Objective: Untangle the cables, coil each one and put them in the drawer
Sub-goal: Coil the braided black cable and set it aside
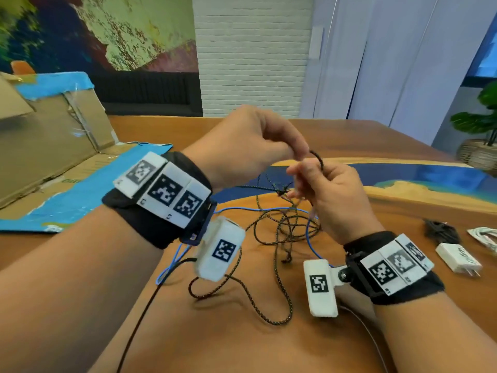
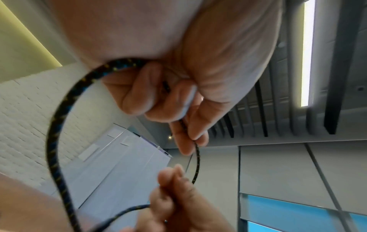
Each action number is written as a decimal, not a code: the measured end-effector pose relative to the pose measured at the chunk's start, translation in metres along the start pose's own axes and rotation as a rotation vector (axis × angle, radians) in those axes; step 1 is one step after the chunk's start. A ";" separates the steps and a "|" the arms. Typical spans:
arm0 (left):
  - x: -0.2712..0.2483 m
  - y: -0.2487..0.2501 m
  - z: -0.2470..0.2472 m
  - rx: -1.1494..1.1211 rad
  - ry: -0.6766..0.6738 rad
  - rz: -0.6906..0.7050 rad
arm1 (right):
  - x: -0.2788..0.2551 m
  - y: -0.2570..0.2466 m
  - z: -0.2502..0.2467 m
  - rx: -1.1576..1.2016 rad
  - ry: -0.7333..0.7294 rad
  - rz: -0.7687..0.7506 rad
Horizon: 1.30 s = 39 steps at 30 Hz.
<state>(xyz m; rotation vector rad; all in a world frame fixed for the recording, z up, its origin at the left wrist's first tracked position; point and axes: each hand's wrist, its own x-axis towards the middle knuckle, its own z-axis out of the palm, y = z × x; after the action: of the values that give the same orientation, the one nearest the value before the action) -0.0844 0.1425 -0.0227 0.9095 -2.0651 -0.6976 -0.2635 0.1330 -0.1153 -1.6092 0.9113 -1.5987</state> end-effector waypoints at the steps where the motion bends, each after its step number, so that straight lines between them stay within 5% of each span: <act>1: 0.004 -0.004 -0.001 -0.002 0.010 -0.030 | 0.003 -0.001 -0.004 0.084 0.081 0.026; 4: 0.008 -0.040 -0.011 0.015 0.074 -0.248 | 0.013 -0.004 -0.022 0.309 0.306 0.038; 6: 0.003 -0.063 -0.018 -0.016 0.254 -0.314 | 0.017 -0.003 -0.032 0.298 0.342 0.017; 9: -0.009 -0.094 -0.027 -0.172 0.611 -0.325 | 0.015 0.000 -0.035 0.099 0.192 0.043; 11: -0.018 -0.110 -0.027 -0.207 0.689 -0.364 | 0.010 -0.003 -0.027 0.016 0.098 0.056; 19: -0.036 -0.100 -0.010 -0.231 0.597 -0.299 | -0.003 -0.009 0.006 -0.050 0.135 0.051; 25: -0.050 -0.071 0.027 -0.439 0.116 -0.308 | -0.018 -0.007 0.029 -0.066 -0.216 0.129; 29: -0.052 -0.077 0.030 -0.524 0.185 -0.304 | -0.022 -0.007 0.032 -0.075 -0.378 0.192; 35: -0.053 -0.083 0.022 -0.645 0.265 -0.309 | -0.016 0.001 0.029 -0.091 -0.130 0.179; 39: -0.058 -0.075 0.021 -0.830 0.085 -0.269 | -0.014 0.005 0.021 -0.306 -0.173 0.008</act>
<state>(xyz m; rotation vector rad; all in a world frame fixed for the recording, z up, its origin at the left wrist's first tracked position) -0.0473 0.1467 -0.1118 0.6968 -1.3645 -1.4775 -0.2425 0.1422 -0.1269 -1.9163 1.1067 -1.3366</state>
